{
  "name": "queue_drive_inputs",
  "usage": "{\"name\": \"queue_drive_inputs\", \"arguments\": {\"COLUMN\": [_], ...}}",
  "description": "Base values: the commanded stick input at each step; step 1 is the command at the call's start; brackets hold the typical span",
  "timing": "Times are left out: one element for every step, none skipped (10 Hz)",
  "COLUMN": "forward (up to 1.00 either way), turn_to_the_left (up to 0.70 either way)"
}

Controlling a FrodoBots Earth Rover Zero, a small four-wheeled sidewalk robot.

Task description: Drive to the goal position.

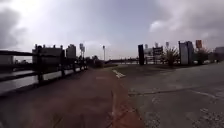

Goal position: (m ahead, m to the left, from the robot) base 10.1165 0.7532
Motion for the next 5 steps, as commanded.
{"name": "queue_drive_inputs", "arguments": {"forward": [0.89,0.89,0.89,0.89,0.89], "turn_to_the_left": [0.20,0.29,0.36,0.10,0.00]}}
